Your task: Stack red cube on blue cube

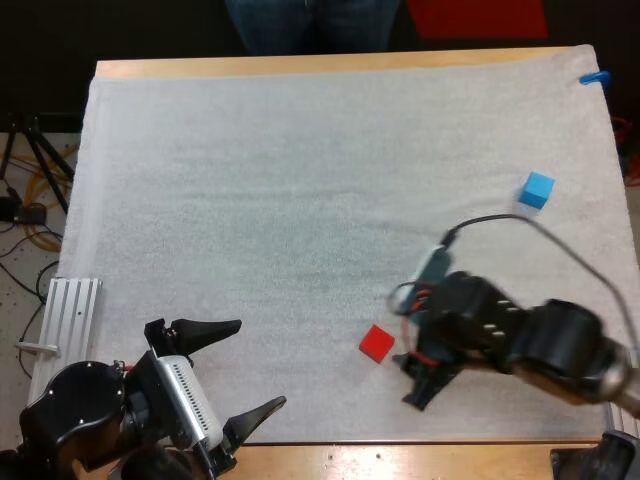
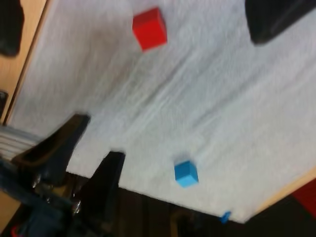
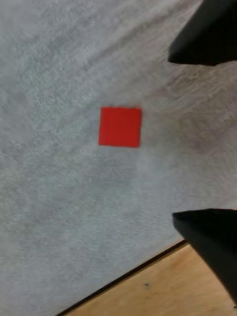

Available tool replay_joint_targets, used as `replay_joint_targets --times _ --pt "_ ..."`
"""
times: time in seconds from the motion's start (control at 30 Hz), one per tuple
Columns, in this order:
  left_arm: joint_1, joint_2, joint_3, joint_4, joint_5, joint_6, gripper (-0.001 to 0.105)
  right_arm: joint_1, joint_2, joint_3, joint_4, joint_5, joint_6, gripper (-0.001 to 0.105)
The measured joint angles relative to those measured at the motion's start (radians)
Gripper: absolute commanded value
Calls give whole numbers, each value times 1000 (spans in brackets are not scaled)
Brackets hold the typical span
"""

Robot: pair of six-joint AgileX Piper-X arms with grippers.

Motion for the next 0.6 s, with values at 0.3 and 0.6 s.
replay_joint_targets --times 0.3,0.6 --pt "0 0 0 6 0 0 87 41 228 0 -83 6 14 59" --pt "0 0 0 6 0 0 87 41 443 0 -93 36 59 59"
